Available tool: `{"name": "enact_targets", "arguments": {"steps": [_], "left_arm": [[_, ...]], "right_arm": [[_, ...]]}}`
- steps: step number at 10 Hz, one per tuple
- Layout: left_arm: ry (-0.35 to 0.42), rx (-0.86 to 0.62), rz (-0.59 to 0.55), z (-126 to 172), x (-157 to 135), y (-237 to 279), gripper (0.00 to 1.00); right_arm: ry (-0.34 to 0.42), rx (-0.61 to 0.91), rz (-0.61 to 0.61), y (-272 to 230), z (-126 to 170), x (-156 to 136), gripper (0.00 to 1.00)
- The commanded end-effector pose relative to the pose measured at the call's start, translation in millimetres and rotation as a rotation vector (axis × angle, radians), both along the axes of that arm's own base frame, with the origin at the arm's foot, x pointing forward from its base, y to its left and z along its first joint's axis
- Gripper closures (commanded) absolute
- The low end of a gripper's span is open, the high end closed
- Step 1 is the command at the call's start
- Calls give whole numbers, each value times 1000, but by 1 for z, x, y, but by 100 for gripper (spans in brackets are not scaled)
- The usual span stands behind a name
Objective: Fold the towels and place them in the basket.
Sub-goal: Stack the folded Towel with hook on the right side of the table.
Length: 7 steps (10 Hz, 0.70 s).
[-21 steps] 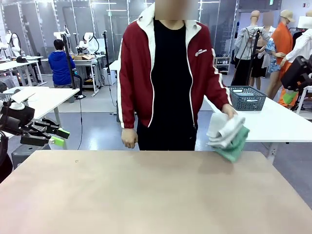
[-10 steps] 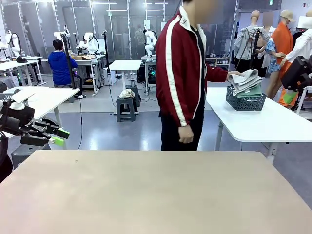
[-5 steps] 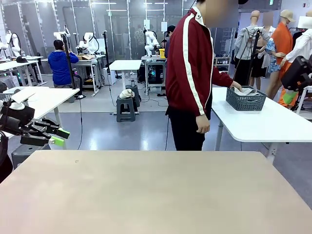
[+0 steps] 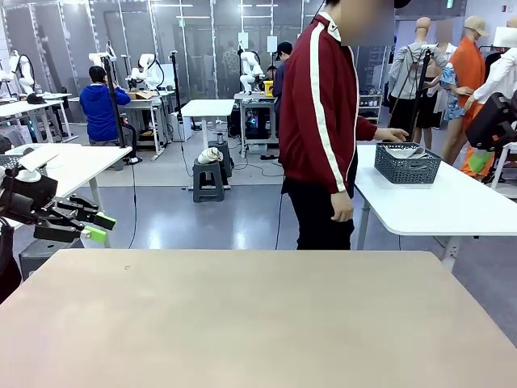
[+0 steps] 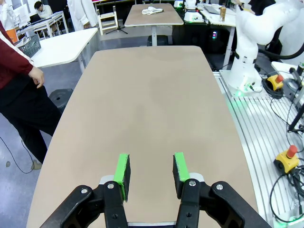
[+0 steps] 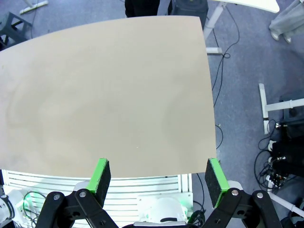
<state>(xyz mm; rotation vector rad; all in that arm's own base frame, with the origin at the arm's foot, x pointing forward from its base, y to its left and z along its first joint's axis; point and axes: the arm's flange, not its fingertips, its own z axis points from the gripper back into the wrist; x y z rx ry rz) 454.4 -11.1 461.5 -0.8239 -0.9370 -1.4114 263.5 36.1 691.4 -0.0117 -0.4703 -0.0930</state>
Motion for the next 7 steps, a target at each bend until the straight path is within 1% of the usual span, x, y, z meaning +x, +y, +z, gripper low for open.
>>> {"name": "enact_targets", "arguments": {"steps": [1, 7], "left_arm": [[-4, -20, -5, 1, -2, 0, 52], [-4, -20, -5, 1, -2, 0, 52]], "right_arm": [[7, 10, -27, 0, 2, -1, 0], [7, 10, -27, 0, 2, -1, 0]]}}
